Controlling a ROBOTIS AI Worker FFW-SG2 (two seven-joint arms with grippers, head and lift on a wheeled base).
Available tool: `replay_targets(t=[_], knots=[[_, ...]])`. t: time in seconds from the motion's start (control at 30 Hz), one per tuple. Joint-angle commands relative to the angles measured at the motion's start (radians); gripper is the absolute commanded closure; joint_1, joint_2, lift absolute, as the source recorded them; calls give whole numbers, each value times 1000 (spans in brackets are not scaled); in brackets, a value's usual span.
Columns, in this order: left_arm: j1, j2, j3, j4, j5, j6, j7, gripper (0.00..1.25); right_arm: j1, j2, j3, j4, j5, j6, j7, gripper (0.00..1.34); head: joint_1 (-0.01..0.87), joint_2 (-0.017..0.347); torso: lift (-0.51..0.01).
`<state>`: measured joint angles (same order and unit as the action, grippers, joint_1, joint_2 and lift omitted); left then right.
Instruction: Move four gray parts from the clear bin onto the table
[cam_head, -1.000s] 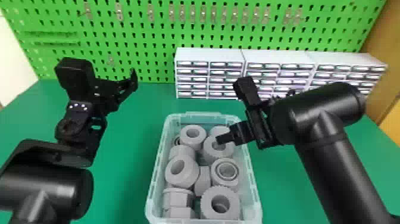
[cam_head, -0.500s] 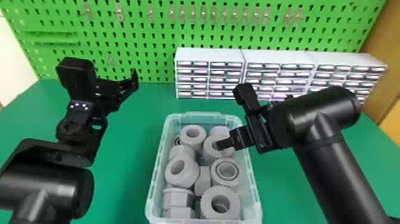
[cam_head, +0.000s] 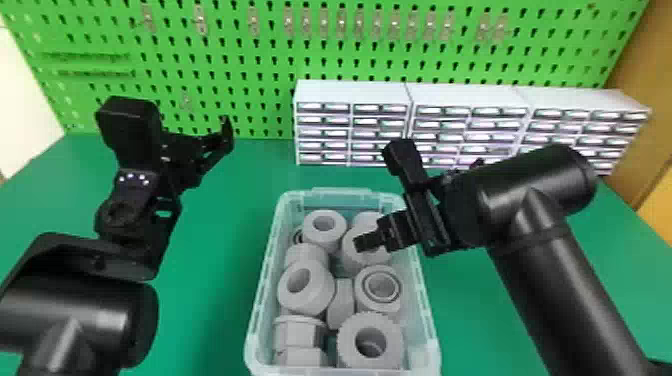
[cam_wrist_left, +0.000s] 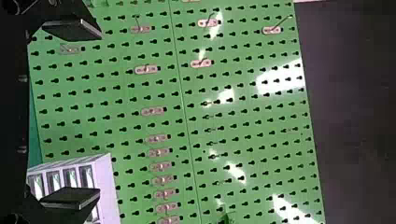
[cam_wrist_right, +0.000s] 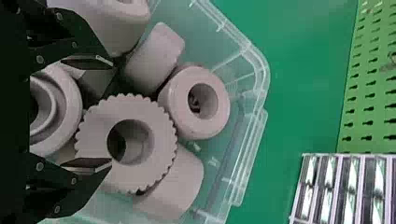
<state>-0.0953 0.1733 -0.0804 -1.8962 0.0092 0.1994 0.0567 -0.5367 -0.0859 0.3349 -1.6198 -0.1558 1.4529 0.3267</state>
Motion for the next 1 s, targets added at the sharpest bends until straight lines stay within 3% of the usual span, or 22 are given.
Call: replay_targets(t=[0.0, 0.97], knots=[[-1, 0, -1, 0, 0, 0, 0, 107, -6, -1, 26, 21, -21, -34, 0, 518, 678, 34, -50], [-1, 0, -2, 8, 11, 0, 0, 102, 1, -8, 64, 178, -45, -220, 0, 519, 678, 34, -50]])
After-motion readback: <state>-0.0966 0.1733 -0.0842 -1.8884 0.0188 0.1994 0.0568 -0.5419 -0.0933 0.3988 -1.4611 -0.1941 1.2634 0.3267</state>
